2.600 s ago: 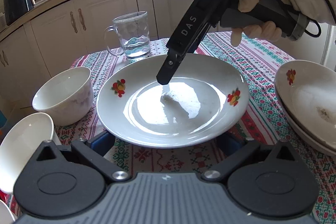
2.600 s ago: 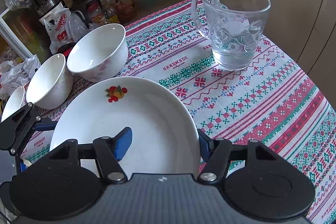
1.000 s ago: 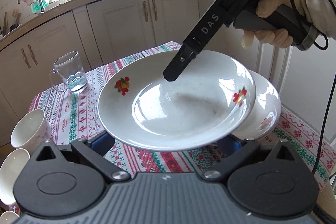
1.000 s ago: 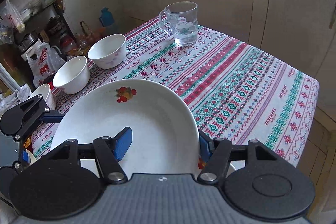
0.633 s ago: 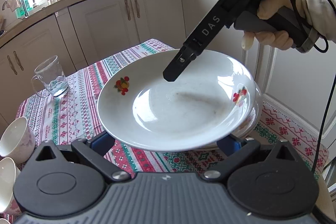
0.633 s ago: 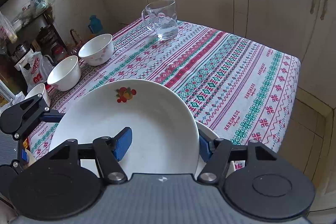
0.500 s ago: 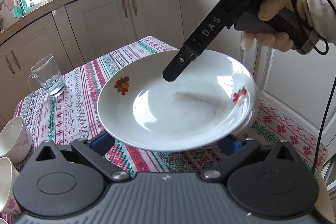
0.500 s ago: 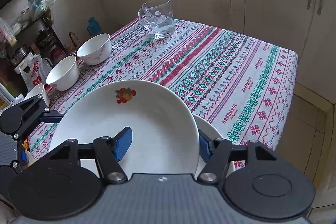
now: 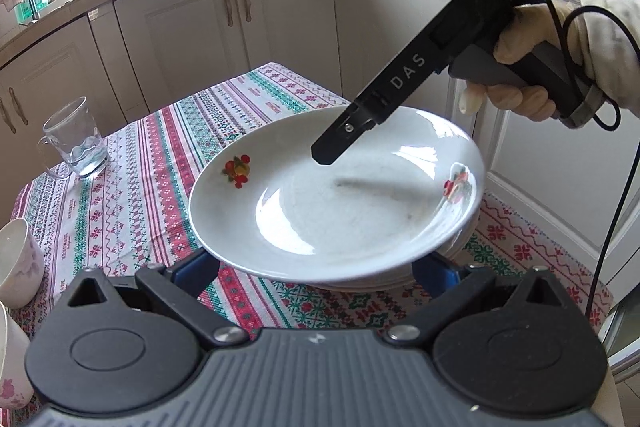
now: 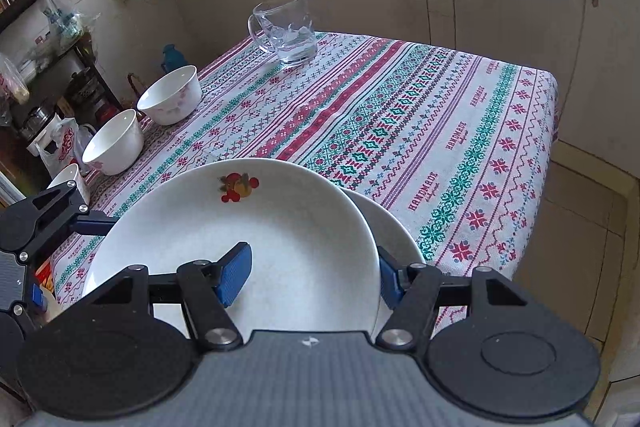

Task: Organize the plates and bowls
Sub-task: 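Lift the fruit-decal plate with the right tool and carry it over the stacked plates, then lower the fruit-decal plate onto the stack and open the right tool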

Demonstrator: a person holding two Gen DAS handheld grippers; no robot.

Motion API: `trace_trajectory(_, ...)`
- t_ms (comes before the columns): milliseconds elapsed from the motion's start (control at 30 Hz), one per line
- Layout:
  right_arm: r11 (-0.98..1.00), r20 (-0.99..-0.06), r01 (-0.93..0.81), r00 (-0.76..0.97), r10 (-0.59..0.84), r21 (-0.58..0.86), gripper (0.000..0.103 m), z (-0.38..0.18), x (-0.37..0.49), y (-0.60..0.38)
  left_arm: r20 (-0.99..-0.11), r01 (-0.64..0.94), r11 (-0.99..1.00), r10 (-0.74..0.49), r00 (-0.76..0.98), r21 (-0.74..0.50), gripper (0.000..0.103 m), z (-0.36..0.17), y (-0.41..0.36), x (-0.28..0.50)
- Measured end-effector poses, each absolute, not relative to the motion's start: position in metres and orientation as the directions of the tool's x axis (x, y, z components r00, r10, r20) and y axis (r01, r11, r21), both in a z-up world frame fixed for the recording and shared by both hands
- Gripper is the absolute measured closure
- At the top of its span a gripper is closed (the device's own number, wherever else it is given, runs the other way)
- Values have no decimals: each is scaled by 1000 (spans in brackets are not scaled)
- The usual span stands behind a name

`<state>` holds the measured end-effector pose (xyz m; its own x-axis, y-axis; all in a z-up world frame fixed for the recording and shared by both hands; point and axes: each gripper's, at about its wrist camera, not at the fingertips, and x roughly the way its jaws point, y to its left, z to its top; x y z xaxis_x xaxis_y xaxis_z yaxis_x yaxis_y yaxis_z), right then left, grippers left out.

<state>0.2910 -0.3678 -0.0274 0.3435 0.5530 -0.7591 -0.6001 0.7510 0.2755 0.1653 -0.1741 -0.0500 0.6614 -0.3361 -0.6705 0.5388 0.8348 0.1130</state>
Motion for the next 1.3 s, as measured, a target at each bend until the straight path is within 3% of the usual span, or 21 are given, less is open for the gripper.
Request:
trace_trajectory(667, 773, -775, -575, 349, 527, 267, 33, -35, 286, -373, -693, 591, 797, -357, 627, 124, 1, -54, -177, 163)
trace_trajectory(1300, 797, -792, -557, 367, 488, 232, 29, -29, 273, -379, -690, 609, 791, -408, 598, 60, 1, -52, -172, 163)
